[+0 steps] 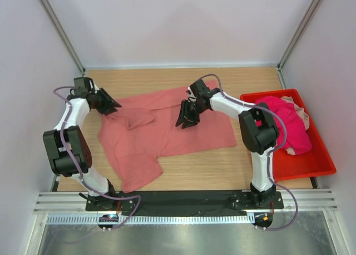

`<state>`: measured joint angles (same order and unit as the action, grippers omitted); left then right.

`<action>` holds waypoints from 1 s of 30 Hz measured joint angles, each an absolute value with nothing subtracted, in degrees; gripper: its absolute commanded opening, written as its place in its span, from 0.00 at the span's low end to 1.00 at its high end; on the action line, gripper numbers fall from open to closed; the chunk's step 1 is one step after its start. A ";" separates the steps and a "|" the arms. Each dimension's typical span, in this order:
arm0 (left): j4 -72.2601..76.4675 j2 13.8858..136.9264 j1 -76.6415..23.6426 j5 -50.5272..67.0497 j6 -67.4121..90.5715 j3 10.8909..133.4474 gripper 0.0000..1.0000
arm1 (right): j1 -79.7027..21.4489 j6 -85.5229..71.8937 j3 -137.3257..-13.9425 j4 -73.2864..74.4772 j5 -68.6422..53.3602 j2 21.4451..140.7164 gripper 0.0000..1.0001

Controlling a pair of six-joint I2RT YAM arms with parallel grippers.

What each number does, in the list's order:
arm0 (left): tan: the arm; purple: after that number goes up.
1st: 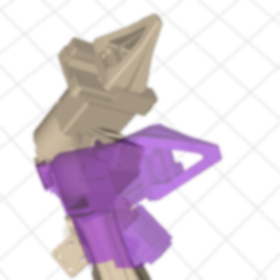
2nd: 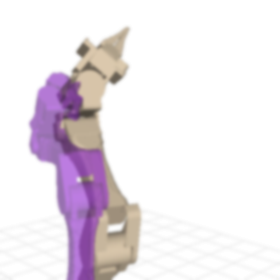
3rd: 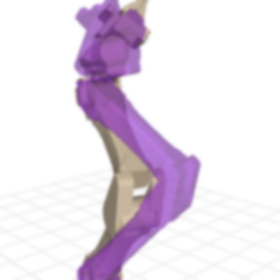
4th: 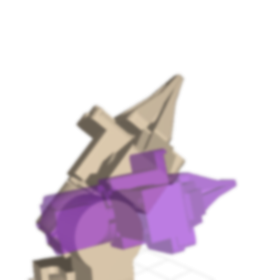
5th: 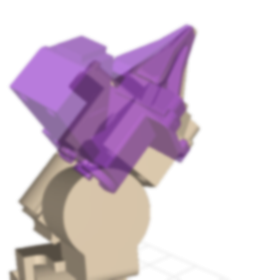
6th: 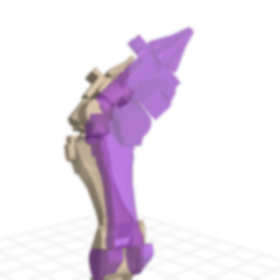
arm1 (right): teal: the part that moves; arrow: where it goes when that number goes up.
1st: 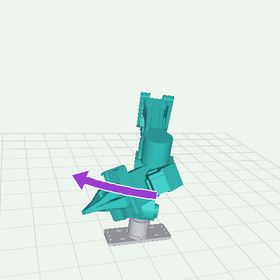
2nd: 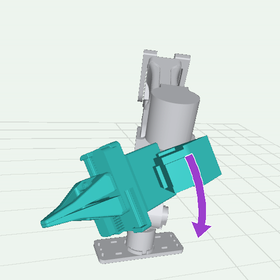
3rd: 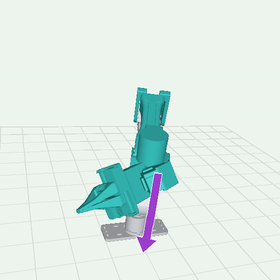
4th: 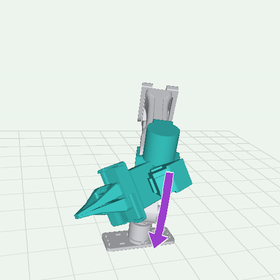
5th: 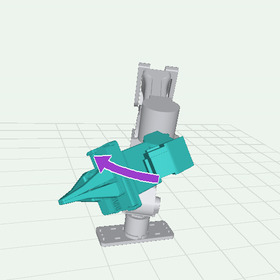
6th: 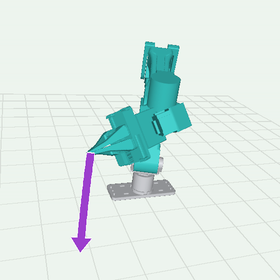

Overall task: Fold and stack the t-shirts
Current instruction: Fold the tshirt

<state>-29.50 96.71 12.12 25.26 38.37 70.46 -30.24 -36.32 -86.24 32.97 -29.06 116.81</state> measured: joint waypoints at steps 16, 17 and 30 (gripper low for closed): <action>-39.44 104.49 9.96 17.93 24.73 72.20 0.24 | -30.24 -36.32 -85.54 32.73 -29.17 116.81 0.43; -39.59 105.45 9.61 18.04 24.64 72.38 0.24 | -30.24 -36.32 -85.52 32.73 -29.17 116.81 0.43; -39.35 109.84 8.73 20.18 24.97 76.23 0.32 | -30.24 -36.32 -85.25 32.75 -29.17 116.73 0.43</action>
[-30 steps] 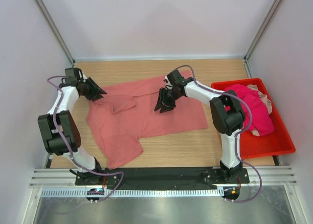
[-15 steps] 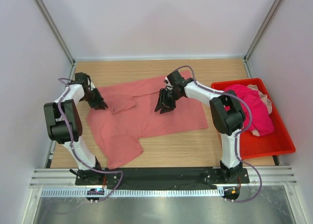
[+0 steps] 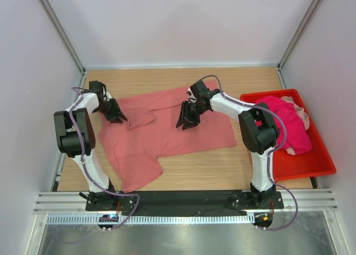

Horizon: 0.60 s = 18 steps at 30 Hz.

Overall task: Fold and stack the t-shirts
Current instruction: Fold the tshirt

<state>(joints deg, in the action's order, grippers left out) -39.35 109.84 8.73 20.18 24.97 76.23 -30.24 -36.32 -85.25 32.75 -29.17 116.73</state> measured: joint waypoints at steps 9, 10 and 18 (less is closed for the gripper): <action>-38.48 112.88 7.94 22.35 25.39 76.73 0.31 | -30.13 -36.32 -85.25 32.75 -29.17 116.73 0.43; -38.46 112.92 7.86 22.52 25.56 76.82 0.31 | -30.13 -36.32 -85.25 32.73 -29.17 116.73 0.43; -37.60 113.01 7.55 23.40 26.72 78.11 0.21 | -29.91 -36.32 -85.25 32.73 -29.21 116.73 0.43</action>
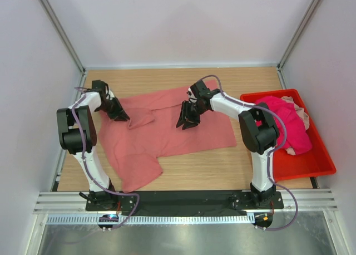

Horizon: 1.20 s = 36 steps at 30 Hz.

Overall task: Fold and stack the t-shirts
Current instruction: Fold the tshirt

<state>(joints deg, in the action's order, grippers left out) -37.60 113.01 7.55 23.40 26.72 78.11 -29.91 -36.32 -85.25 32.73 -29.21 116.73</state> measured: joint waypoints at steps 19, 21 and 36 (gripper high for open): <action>-37.54 114.15 6.85 21.47 26.33 78.61 0.24 | -29.76 -36.32 -84.47 32.53 -29.58 116.73 0.43; -37.54 114.45 6.81 21.43 26.33 78.63 0.22 | -29.76 -36.32 -84.40 32.53 -29.58 116.73 0.43; -37.58 116.05 6.68 21.23 26.35 79.59 0.00 | -29.50 -36.32 -84.23 32.53 -29.63 116.73 0.43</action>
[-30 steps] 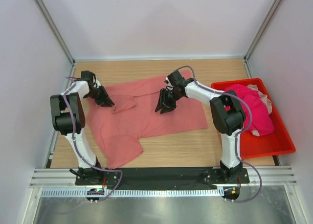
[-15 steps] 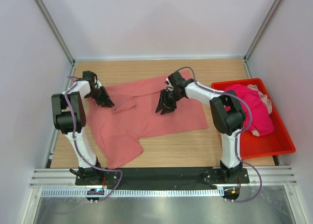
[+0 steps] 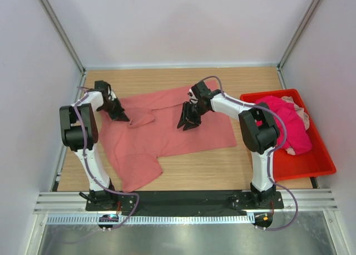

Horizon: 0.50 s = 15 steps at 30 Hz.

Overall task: Fold and stack the t-shirts
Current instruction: Fold the tshirt

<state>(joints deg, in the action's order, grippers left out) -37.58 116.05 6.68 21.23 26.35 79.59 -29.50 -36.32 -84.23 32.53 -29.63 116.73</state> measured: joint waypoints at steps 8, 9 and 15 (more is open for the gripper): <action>-38.52 111.94 6.22 18.22 26.79 78.13 0.00 | -29.47 -36.32 -83.88 32.40 -29.76 116.71 0.43; -39.16 109.60 6.17 17.26 26.98 77.14 0.00 | -29.45 -36.32 -83.88 32.36 -29.76 116.71 0.43; -41.39 95.90 6.13 12.58 28.88 71.94 0.00 | -29.45 -36.32 -83.92 32.12 -29.80 116.71 0.43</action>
